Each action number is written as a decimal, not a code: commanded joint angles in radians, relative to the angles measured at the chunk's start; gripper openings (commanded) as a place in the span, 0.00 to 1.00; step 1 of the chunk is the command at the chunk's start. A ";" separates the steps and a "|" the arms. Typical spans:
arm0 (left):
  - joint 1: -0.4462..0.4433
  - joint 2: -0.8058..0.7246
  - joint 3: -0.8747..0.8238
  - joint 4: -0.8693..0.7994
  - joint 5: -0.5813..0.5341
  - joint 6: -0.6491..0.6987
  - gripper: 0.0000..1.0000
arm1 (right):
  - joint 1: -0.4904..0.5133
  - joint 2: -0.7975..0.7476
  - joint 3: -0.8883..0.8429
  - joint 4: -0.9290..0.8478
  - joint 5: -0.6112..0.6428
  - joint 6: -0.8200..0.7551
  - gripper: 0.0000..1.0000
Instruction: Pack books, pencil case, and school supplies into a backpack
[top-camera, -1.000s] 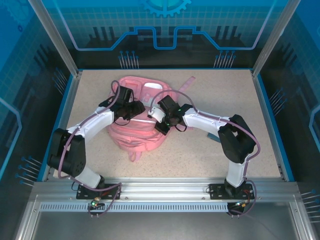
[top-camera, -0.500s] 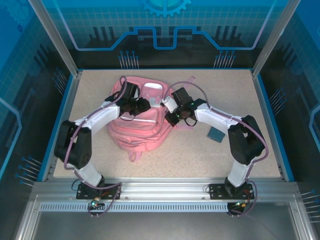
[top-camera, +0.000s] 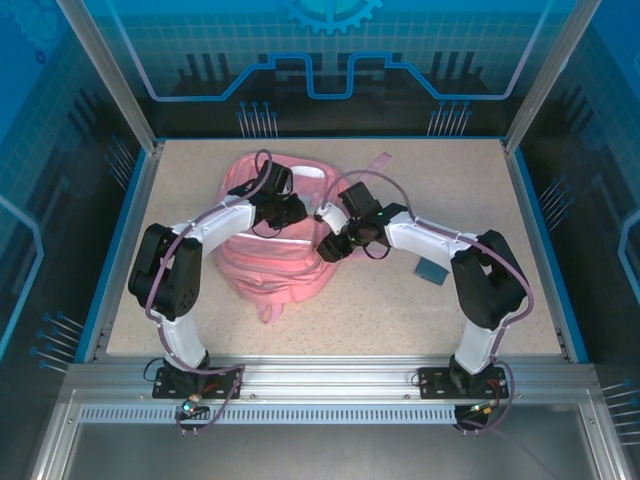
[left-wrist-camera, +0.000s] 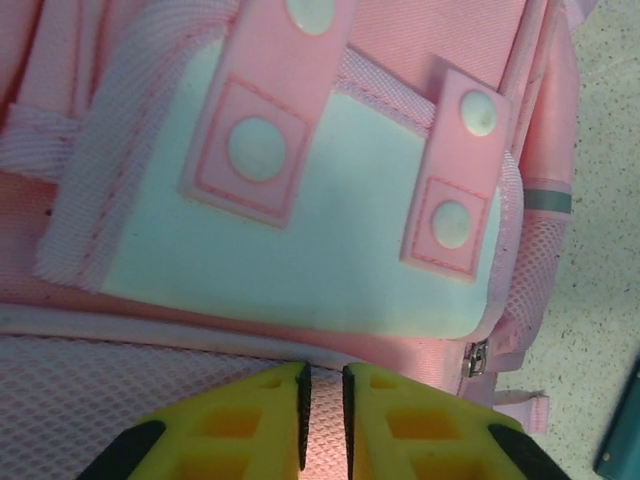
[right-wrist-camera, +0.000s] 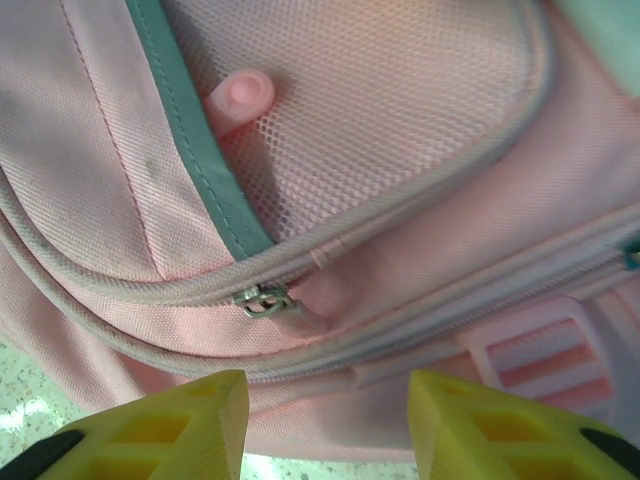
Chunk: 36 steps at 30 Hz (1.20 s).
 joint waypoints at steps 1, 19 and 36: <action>0.016 0.012 0.009 -0.046 -0.044 0.008 0.18 | 0.013 0.045 0.028 0.043 -0.045 -0.014 0.45; 0.022 0.055 0.032 -0.074 -0.035 0.005 0.16 | 0.031 0.121 0.055 0.118 -0.048 -0.120 0.32; 0.027 0.089 0.060 -0.109 -0.030 0.002 0.14 | 0.036 0.083 0.003 0.248 -0.122 -0.154 0.17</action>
